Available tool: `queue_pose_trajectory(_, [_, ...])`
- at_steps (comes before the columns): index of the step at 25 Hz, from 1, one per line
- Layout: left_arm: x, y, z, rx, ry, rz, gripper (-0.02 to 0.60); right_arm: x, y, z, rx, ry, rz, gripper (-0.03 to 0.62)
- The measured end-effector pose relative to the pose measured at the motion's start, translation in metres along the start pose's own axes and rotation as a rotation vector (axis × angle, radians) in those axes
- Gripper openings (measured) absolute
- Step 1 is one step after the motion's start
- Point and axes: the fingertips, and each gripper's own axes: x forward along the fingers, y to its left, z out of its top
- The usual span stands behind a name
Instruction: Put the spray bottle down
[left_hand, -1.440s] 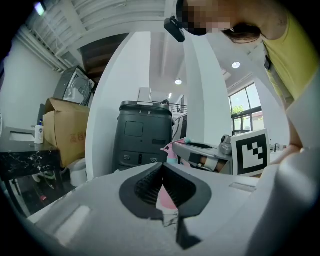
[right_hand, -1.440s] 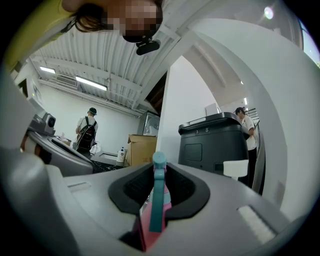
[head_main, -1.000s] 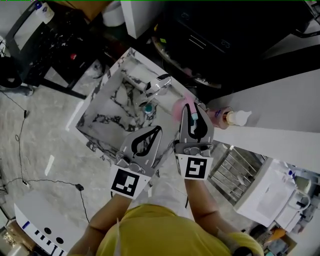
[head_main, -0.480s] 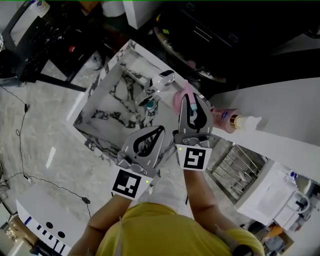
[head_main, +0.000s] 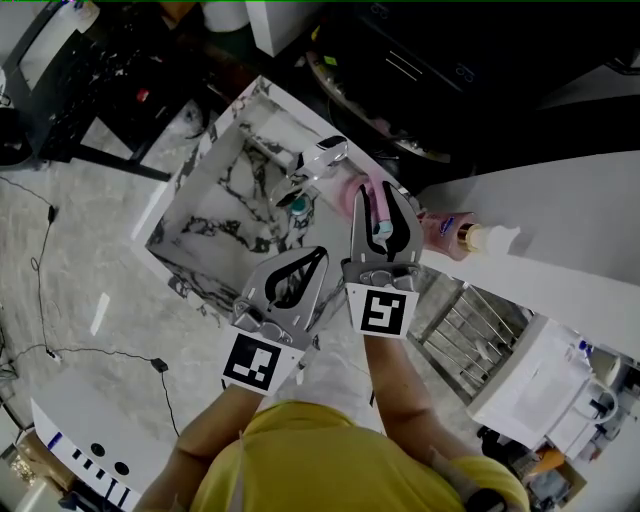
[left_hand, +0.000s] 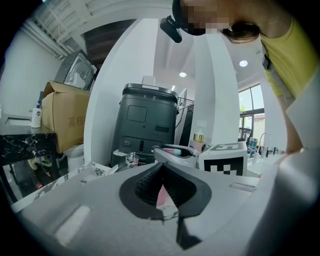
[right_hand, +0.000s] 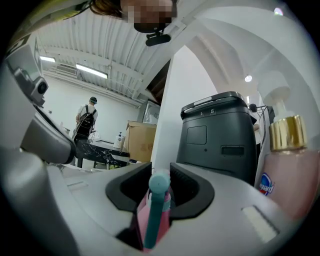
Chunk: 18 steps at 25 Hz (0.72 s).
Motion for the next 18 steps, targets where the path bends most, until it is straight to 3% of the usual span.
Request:
queue_pose_trajectory(11, [-0.017, -0.015, 0.015, -0.007, -0.032, 0.005, 0.002, -0.028, -0.001, 0.011, -0.007, 0.068, -0.031, 0.155])
queue_pose_trajectory(18, [-0.038, -0.032, 0.035, 0.015, -0.054, 0.014, 0.000, -0.067, -0.006, 0.039, -0.024, 0.096, -0.042, 0.138])
